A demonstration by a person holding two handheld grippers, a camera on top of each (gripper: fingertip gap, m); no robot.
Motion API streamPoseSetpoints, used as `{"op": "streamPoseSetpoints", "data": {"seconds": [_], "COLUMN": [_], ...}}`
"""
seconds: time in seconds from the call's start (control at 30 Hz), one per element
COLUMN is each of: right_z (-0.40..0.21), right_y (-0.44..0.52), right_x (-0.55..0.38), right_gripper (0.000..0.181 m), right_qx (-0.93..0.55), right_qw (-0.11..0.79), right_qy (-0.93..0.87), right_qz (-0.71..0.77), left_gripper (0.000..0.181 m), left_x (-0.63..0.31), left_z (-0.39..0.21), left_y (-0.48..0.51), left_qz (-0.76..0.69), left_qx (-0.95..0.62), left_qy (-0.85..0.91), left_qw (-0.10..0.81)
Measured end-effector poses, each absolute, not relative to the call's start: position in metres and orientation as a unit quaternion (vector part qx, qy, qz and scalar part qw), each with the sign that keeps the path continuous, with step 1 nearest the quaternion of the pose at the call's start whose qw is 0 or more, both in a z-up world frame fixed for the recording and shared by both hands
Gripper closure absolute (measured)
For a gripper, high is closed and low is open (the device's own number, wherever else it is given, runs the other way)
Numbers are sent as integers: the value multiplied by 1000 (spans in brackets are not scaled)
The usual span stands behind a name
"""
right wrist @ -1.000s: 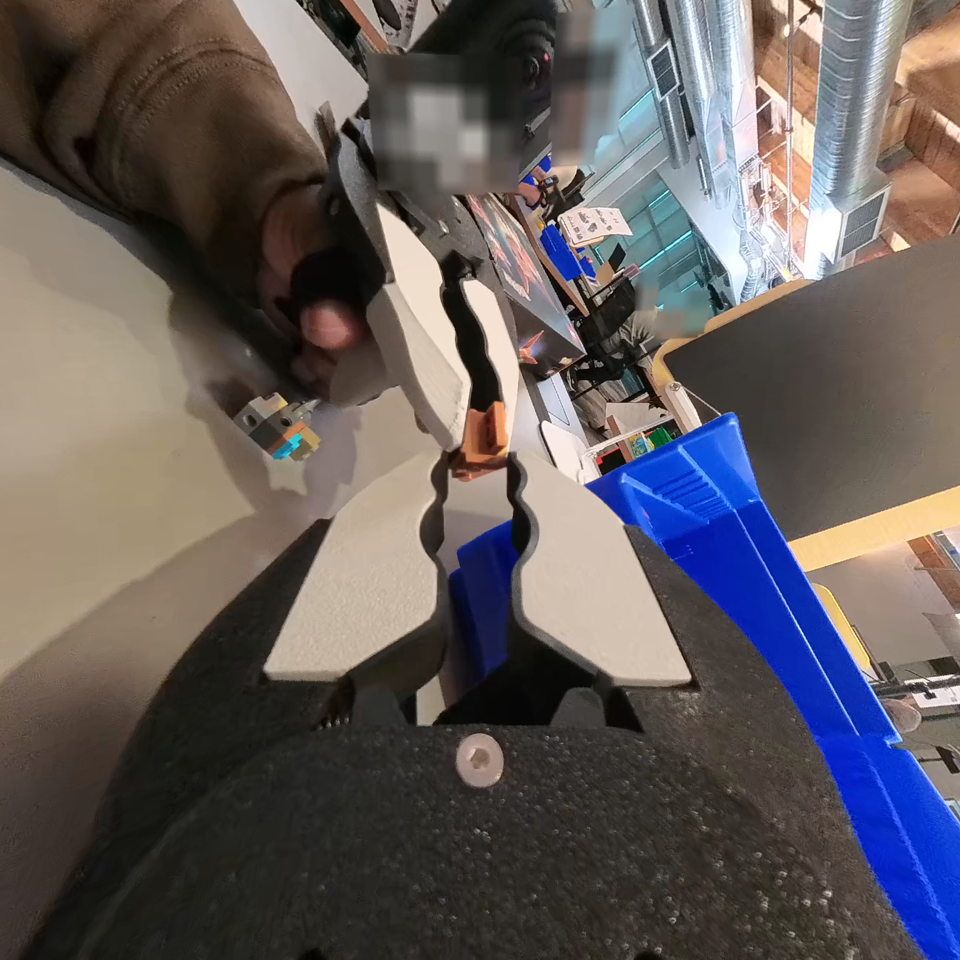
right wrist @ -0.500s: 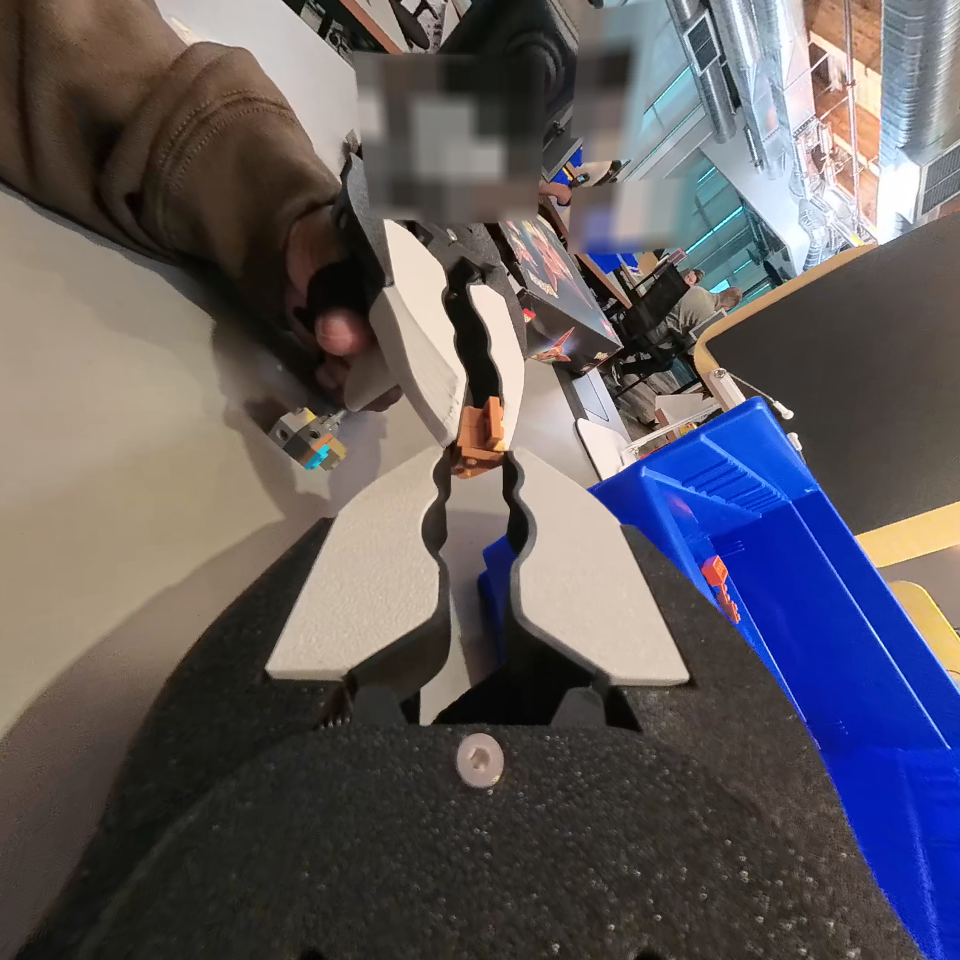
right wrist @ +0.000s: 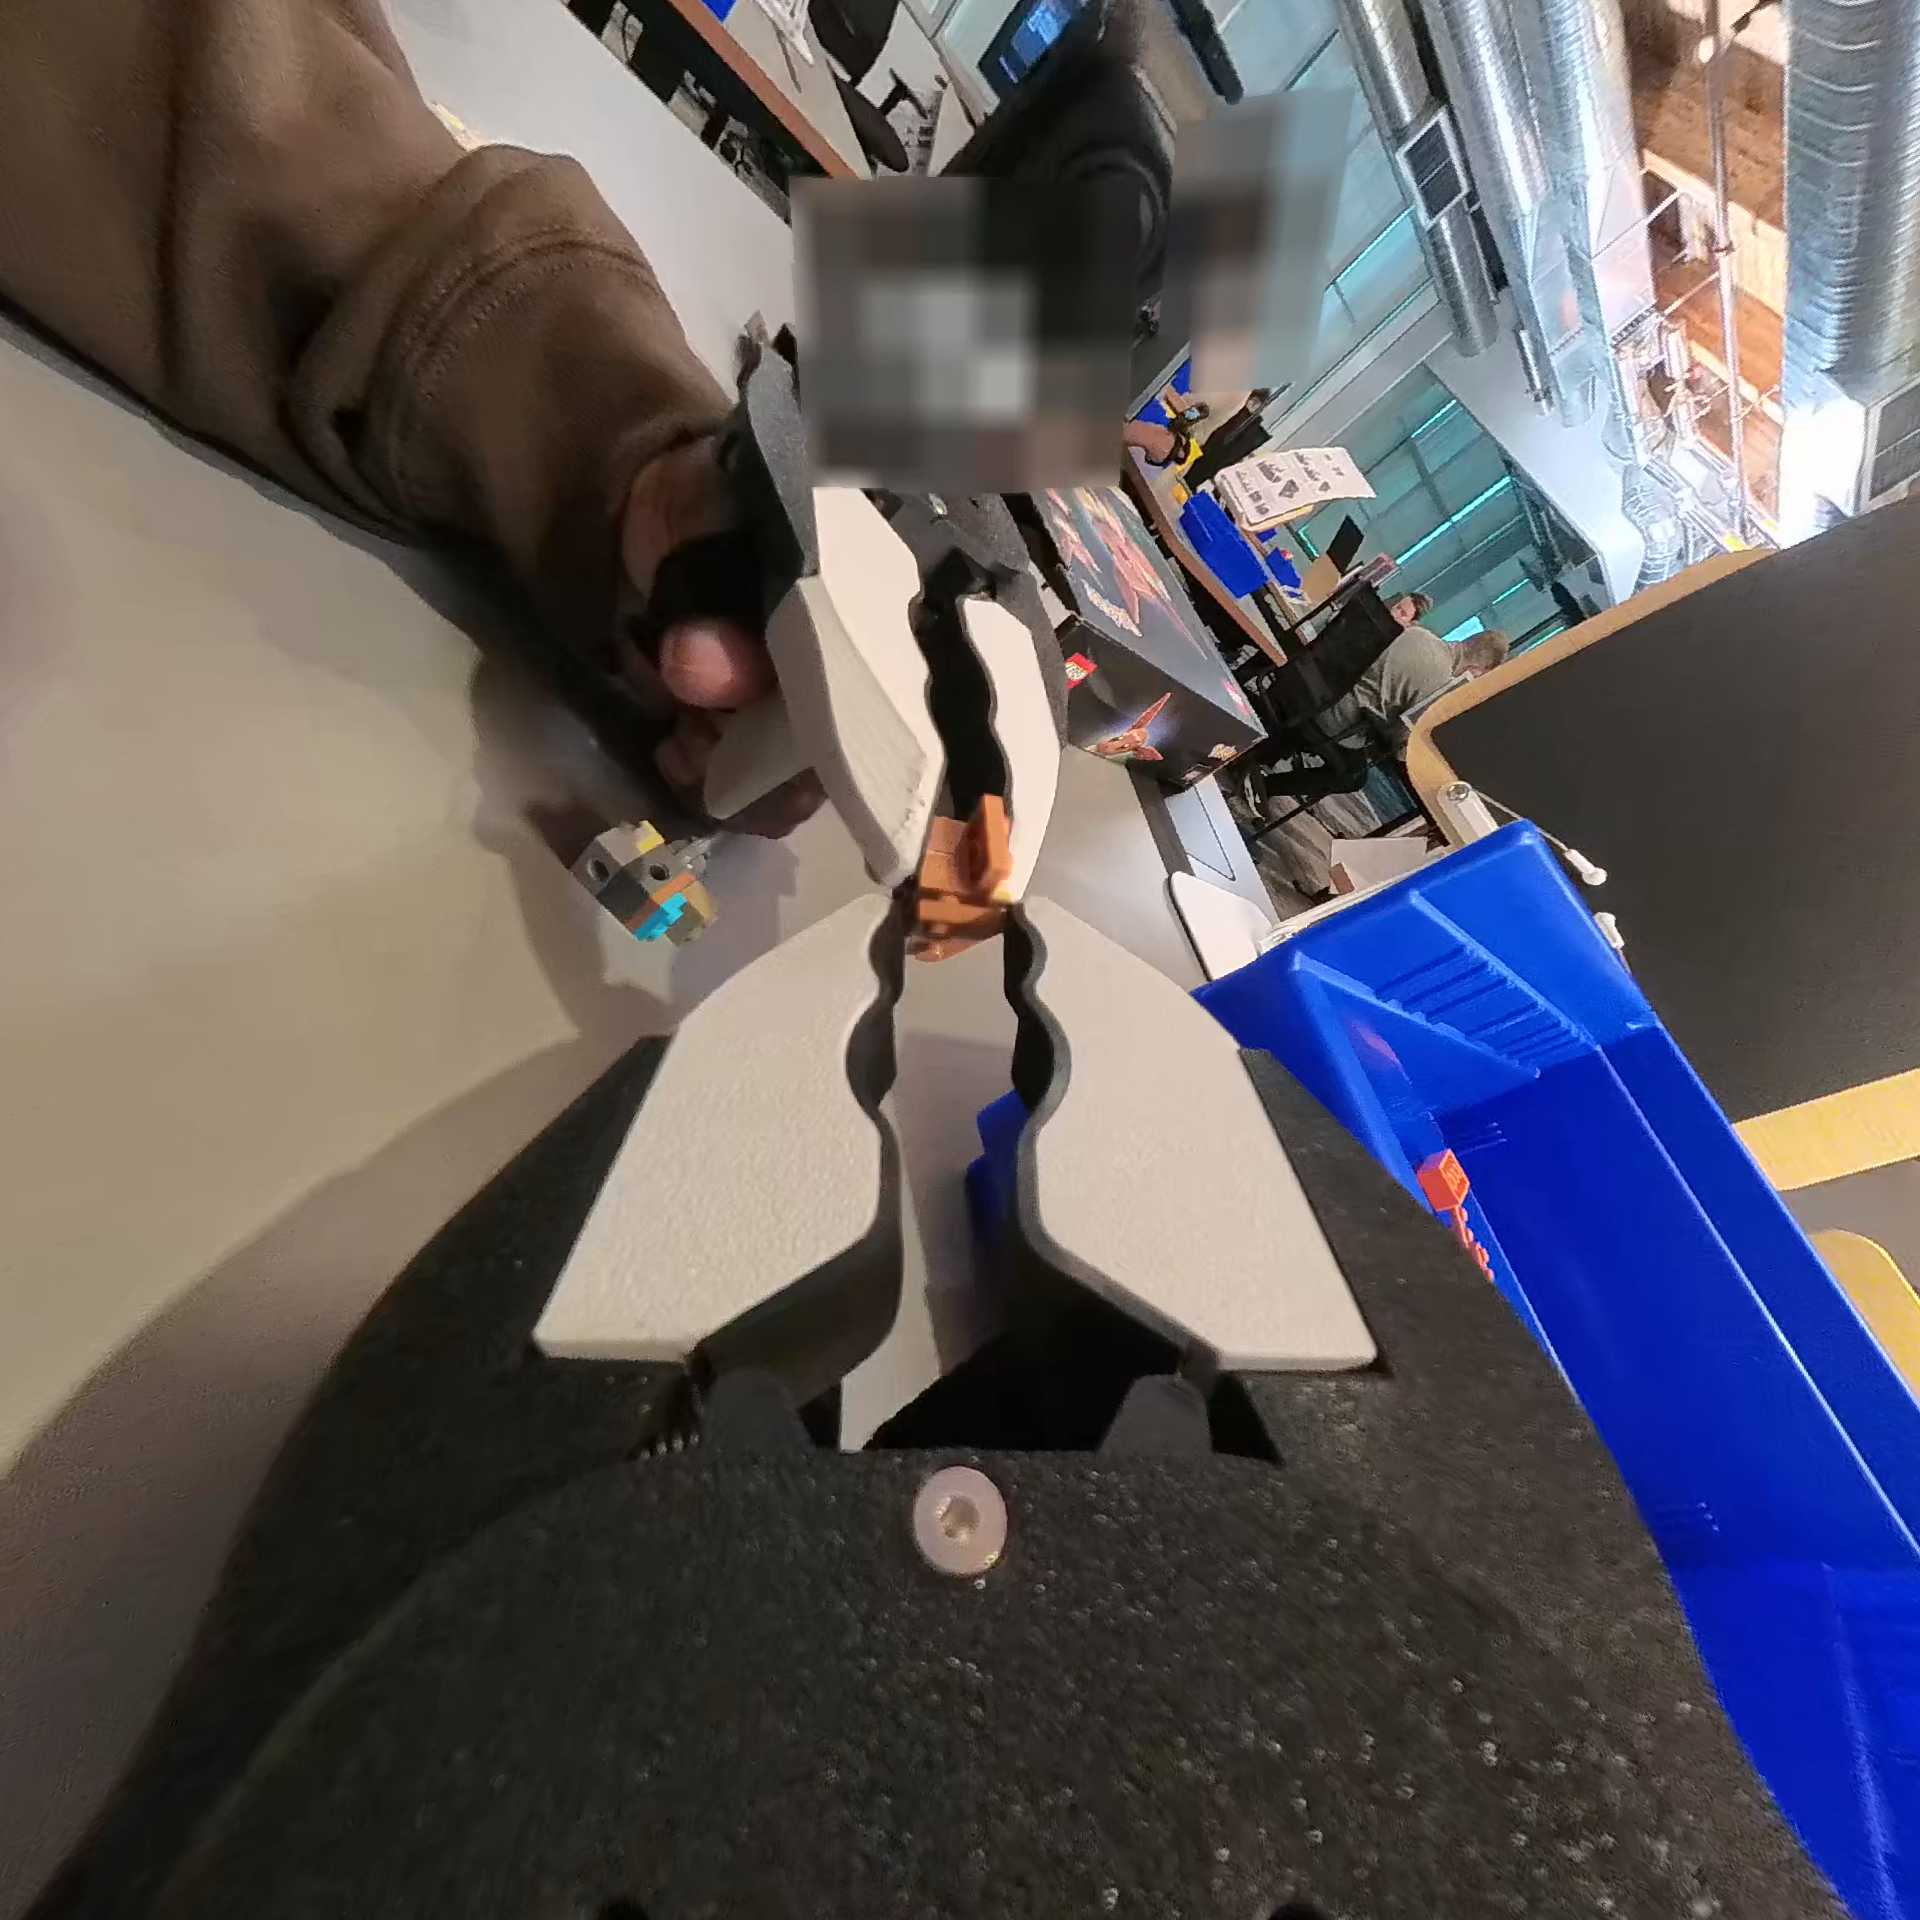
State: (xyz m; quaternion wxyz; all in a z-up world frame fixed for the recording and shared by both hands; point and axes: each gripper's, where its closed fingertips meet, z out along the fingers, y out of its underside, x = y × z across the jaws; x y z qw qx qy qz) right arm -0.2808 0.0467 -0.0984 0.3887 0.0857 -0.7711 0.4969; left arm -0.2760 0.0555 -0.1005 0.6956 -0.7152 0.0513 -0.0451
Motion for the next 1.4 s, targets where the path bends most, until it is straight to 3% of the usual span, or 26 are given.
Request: {"op": "streamPoseSetpoints", "data": {"seconds": [0.27,0.4,0.5,0.6,0.83,1.1,1.23,1.4], "right_z": [-84,-47,-15,-25,-53,-89,-96,-88], "right_y": [66,76,110,116,67,47,45,46], "right_x": [-298,-309,-355,-371,-310,-287,-285,-283], "right_gripper": [166,166,162,143,153,166,176,176], "right_qx": [43,20,-118,-165,-15,77,92,109], "right_qw": [413,494,563,510,389,369,376,414], "right_qy": [-754,-697,-664,-701,-748,-781,-784,-761], "right_qz": [508,519,477,470,538,498,486,488], "left_gripper": [162,162,162,162,161,161,161,158], "left_x": [-297,-293,-291,-291,-293,-290,-285,-285], "left_z": [-79,-78,-76,-79,-94,-107,-112,-104], "left_y": [36,41,43,46,53,58,60,60], "left_qz": [-45,-57,-78,-79,-19,86,97,57], "left_qx": [-675,-670,-661,-669,-718,-751,-760,-748], "left_qy": [3,4,-4,-10,7,70,91,62], "left_qw": [736,740,746,739,696,651,636,658]}}
